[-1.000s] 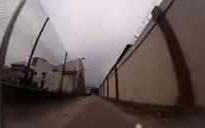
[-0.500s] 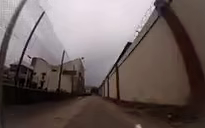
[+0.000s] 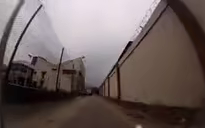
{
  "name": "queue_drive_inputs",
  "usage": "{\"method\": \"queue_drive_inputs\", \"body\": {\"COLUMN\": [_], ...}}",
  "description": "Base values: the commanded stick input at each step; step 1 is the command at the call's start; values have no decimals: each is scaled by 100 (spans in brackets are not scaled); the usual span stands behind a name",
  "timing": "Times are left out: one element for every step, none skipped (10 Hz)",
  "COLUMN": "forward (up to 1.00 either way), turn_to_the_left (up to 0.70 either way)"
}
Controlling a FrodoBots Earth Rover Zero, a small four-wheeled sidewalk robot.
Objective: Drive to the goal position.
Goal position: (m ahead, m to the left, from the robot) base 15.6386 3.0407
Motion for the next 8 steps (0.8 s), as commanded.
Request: {"method": "queue_drive_inputs", "body": {"forward": [84, 84, 84, 84, 84, 84, 84, 84], "turn_to_the_left": [3, 3, 3, 3, 3, 26, 30, 33]}}
